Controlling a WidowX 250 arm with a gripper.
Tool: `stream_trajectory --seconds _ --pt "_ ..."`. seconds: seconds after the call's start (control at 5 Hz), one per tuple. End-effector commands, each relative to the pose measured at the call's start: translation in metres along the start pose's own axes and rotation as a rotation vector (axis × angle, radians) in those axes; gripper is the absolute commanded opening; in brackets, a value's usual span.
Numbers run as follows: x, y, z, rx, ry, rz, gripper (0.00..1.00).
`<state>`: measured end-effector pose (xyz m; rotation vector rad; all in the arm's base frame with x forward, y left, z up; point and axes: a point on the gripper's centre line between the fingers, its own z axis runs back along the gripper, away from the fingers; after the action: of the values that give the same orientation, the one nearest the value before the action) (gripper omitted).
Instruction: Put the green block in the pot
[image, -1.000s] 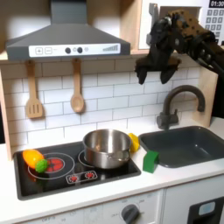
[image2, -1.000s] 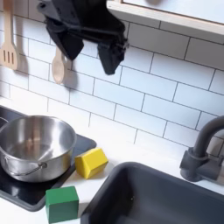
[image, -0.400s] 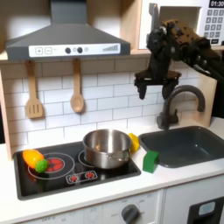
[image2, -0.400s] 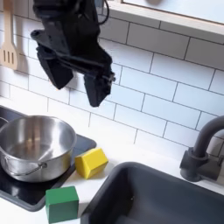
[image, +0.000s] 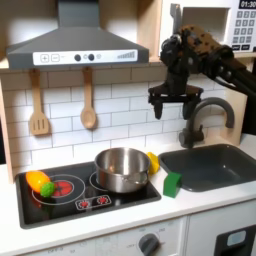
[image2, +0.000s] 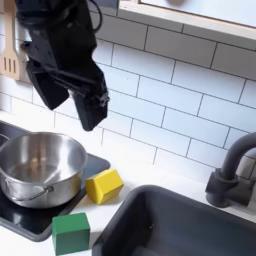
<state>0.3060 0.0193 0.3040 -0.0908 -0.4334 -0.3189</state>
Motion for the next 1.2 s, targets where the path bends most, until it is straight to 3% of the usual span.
stream_trajectory --seconds 0.0,0.4,0.6,1.0 --pt "-0.01 0.018 0.002 -0.02 0.017 -0.06 1.0" --pt "-0.027 0.019 -0.006 -0.053 0.035 -0.171 1.0" --pt "-0.038 0.01 -0.012 -0.091 0.067 -0.215 1.0" --pt "-0.06 -0.008 -0.004 -0.107 0.078 -0.293 1.0"
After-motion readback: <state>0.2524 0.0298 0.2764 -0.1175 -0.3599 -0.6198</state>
